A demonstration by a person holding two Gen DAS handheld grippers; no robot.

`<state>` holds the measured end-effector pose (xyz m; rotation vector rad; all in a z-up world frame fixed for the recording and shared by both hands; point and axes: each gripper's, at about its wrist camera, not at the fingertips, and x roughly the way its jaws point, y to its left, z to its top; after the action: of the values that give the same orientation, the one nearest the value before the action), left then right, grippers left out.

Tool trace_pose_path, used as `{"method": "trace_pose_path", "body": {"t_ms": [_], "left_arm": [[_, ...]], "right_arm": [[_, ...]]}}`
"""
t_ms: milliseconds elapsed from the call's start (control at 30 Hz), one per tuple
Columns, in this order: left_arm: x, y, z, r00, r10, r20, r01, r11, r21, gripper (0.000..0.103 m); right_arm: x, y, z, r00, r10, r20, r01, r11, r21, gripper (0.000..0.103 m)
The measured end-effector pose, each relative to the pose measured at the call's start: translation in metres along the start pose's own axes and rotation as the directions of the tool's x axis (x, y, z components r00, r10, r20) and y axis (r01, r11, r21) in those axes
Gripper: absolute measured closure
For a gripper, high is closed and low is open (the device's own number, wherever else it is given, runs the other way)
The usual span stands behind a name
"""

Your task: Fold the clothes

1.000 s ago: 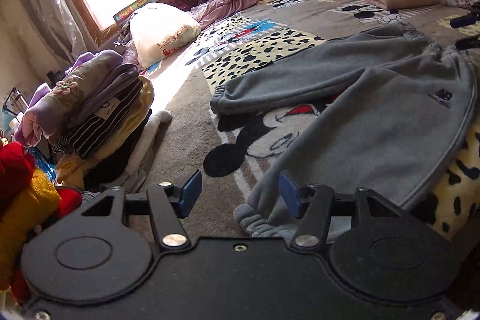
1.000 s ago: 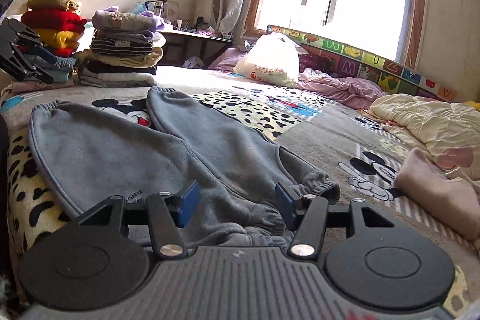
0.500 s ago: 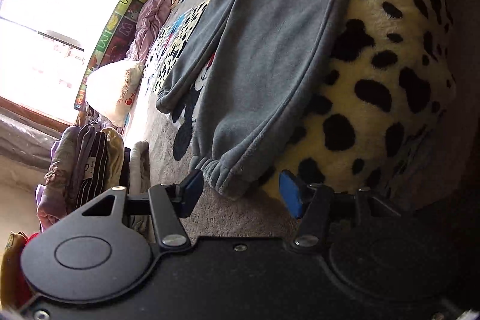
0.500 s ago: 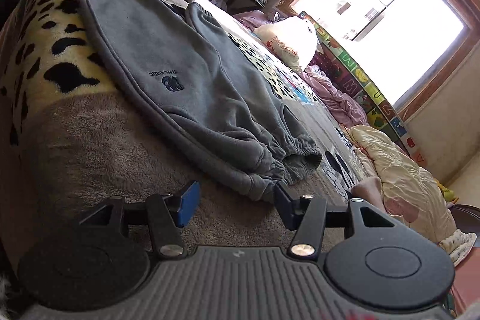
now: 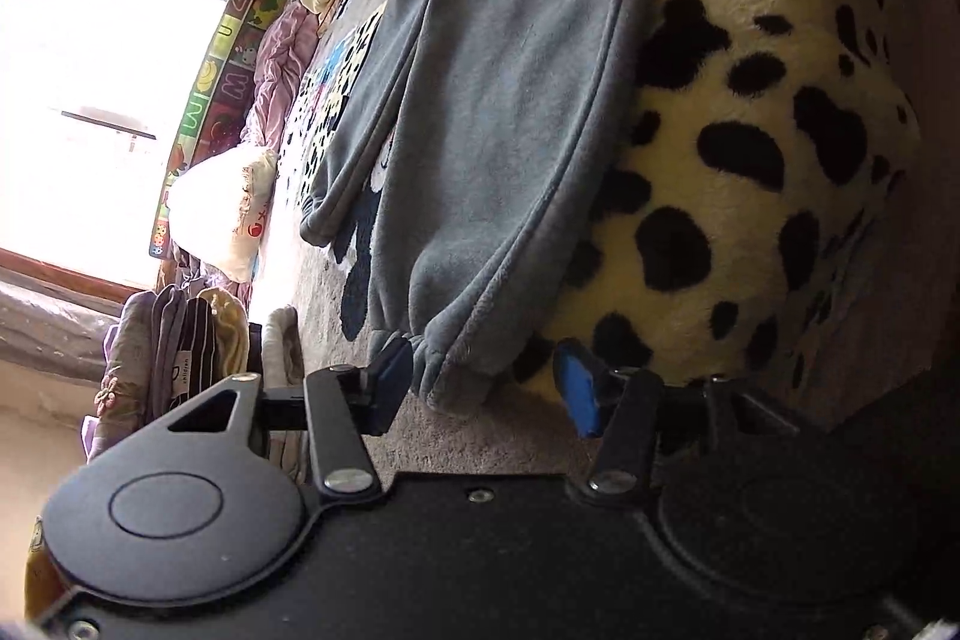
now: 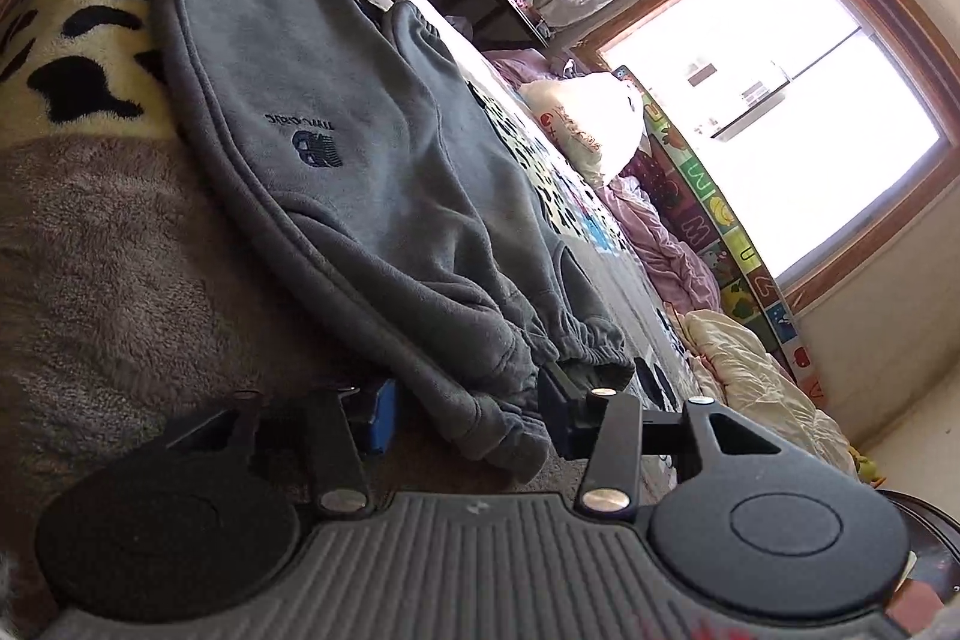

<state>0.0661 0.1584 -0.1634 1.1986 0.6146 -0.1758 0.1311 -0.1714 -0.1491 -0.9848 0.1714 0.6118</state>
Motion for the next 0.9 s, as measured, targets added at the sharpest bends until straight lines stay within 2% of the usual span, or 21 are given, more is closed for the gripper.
{"method": "trace_pose_path", "body": {"t_ms": [67,133,233,300,400,500,667,900], "left_arm": [[0.001,0.001,0.000,1.000,-0.011,0.009,0.011,1.000,-0.013,0.057],[0.001,0.005,0.000,1.000,-0.009,0.020,0.010,0.998,-0.056,0.075],[-0.004,0.025,0.001,0.999,-0.006,0.050,0.018,0.973,-0.229,0.082],[-0.005,0.047,0.000,0.997,0.005,0.079,0.025,0.931,-0.365,0.083],[0.000,0.087,0.000,0.993,0.026,0.117,0.042,0.840,-0.542,0.084],[0.013,0.124,0.005,0.989,0.046,0.140,0.056,0.759,-0.649,0.085],[0.035,0.162,0.021,0.989,0.056,0.138,0.063,0.682,-0.728,0.086],[0.089,0.209,0.043,0.991,0.039,0.126,0.080,0.579,-0.811,0.088]], "right_arm": [[0.000,-0.002,0.002,1.000,0.031,-0.002,-0.031,0.999,0.012,0.073],[-0.003,-0.008,0.005,0.999,0.042,0.004,-0.042,0.998,0.049,0.079],[-0.011,-0.021,0.010,0.999,0.032,0.035,-0.036,0.993,0.109,0.083],[-0.018,-0.034,0.011,0.998,0.016,0.063,-0.027,0.985,0.170,0.084],[-0.018,-0.055,0.010,0.996,0.016,0.091,-0.041,0.961,0.273,0.086],[-0.011,-0.073,0.010,0.992,0.022,0.123,-0.064,0.933,0.353,0.088],[0.011,-0.104,0.009,0.989,0.007,0.146,-0.074,0.884,0.462,0.089],[0.045,-0.134,-0.005,0.990,0.010,0.137,-0.096,0.768,0.633,0.090]]}}
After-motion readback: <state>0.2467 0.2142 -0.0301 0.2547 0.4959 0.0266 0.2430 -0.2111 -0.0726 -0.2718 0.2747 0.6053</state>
